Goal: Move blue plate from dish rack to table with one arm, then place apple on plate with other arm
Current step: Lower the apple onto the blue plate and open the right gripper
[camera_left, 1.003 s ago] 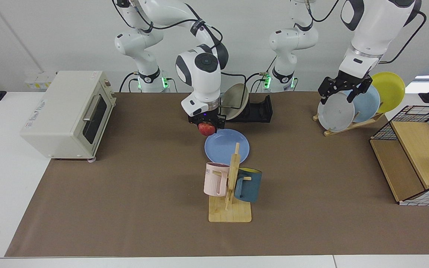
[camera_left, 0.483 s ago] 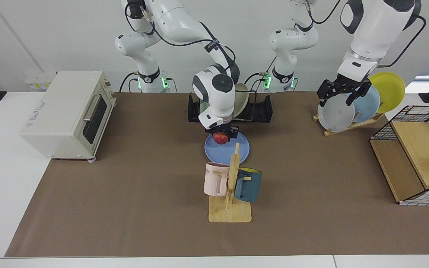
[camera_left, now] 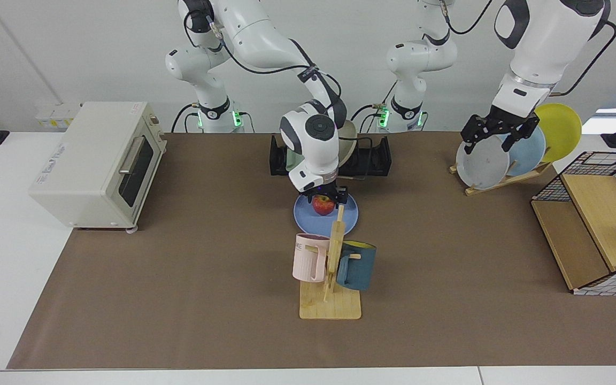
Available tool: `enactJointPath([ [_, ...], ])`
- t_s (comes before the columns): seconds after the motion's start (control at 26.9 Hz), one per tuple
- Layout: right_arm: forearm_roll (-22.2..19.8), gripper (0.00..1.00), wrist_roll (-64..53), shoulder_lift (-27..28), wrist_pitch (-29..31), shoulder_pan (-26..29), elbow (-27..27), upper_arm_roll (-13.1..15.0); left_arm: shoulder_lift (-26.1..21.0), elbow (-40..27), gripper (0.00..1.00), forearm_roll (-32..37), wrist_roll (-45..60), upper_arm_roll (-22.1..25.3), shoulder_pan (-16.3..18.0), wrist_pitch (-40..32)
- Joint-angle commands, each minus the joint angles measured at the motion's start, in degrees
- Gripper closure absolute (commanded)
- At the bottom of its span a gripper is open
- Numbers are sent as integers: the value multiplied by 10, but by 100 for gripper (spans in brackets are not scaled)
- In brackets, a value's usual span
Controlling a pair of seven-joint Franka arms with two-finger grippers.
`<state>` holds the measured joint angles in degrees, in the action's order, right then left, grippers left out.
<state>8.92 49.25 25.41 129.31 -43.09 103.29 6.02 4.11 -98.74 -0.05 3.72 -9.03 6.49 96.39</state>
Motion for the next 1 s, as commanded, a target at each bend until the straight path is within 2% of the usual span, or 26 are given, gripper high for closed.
enactJointPath([
  [0.0,14,0,-2,-5,-30,5,-23,5,-2,6,0,-6,-8,4,-1,-1],
  [0.11,14,0,-20,-5,-107,5,-77,11,-2,6,0,-6,-8,4,0,-1],
  [0.22,14,0,-21,-8,-145,12,-118,15,-2,5,0,-6,-8,4,0,-1],
  [0.37,14,0,-47,-47,-149,24,-119,20,-2,5,0,-6,-8,4,1,-2],
  [0.56,7,0,-136,-103,-168,70,-113,17,-2,5,0,-8,-8,4,0,-2],
  [0.97,8,0,-339,-170,-182,161,-113,16,-2,5,0,-8,-6,4,0,-1],
])
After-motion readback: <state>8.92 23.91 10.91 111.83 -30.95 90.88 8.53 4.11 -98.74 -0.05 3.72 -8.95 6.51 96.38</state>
